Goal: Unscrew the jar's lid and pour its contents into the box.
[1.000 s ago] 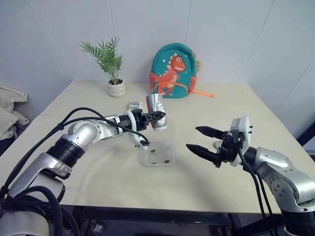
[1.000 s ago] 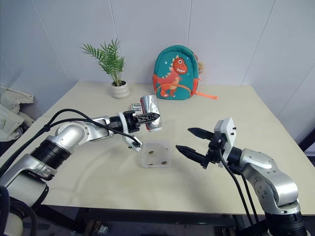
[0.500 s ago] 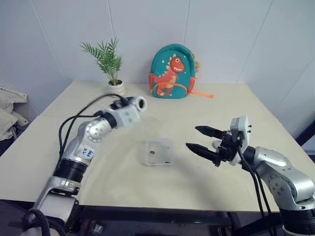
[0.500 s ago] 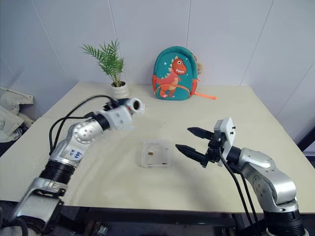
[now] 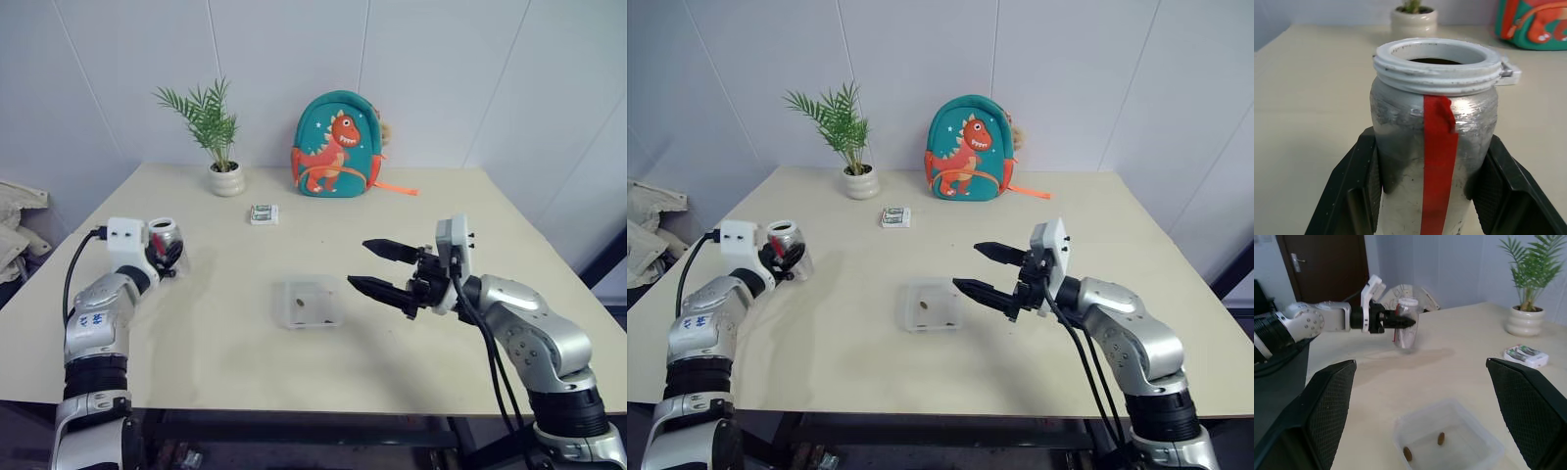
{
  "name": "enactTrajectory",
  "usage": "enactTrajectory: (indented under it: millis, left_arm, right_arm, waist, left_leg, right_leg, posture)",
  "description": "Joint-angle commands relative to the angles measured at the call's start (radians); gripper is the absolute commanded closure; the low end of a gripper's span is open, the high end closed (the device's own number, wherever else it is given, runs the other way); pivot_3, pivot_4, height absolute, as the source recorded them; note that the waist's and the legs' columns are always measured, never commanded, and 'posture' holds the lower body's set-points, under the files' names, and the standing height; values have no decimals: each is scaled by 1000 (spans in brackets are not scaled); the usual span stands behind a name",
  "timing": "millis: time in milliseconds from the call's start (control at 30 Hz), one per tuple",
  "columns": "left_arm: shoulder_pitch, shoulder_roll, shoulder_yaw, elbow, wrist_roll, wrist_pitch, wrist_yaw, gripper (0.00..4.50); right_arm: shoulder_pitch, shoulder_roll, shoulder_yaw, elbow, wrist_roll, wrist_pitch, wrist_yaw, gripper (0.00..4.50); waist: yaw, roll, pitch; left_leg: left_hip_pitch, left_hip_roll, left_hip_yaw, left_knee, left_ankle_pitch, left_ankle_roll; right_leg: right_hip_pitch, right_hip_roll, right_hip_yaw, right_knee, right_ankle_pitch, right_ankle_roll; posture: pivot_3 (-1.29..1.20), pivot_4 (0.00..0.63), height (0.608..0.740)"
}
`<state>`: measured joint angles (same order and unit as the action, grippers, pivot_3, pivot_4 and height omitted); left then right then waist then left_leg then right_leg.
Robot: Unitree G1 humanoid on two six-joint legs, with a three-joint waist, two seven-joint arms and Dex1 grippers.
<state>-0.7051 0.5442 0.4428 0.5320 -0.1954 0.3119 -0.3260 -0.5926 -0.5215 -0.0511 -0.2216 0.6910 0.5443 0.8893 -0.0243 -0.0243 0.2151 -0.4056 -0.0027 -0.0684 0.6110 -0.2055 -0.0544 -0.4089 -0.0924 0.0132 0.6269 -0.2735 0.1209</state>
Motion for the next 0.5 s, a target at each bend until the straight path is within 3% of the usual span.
enactTrajectory:
  millis: [33,200,467,500]
  left_arm:
    - [-2,37,26,101,1,-153,25,2436]
    - [9,30,57,220,-42,-337,0,2436]
    - [23,42,54,345,-52,-419,16,2436]
    - [33,43,58,345,-60,-423,10,1751]
  right_arm:
    - [-50,28,9,3,-6,-33,9,11]
    - [-80,56,36,24,-29,-53,29,11]
    - [-101,27,49,42,-56,-61,94,11]
    - [-105,24,47,47,-58,-62,100,0]
  waist:
    - [0,0,0]
    - [0,-1,0]
    - [-3,-1,0]
    - [-4,-1,0]
  left_leg:
    - [0,0,0,0,0,0]
    - [0,0,0,-1,0,0]
    - [0,0,0,-1,0,0]
    - [0,0,0,-1,0,0]
  right_leg:
    - [0,0,0,0,0,0]
    - [0,0,0,-1,0,0]
    - [0,0,-1,-1,1,0]
    - [0,0,-1,-1,1,0]
  posture:
    - [0,150,740]
    - [0,150,740]
    - [0,150,740]
    - [0,150,740]
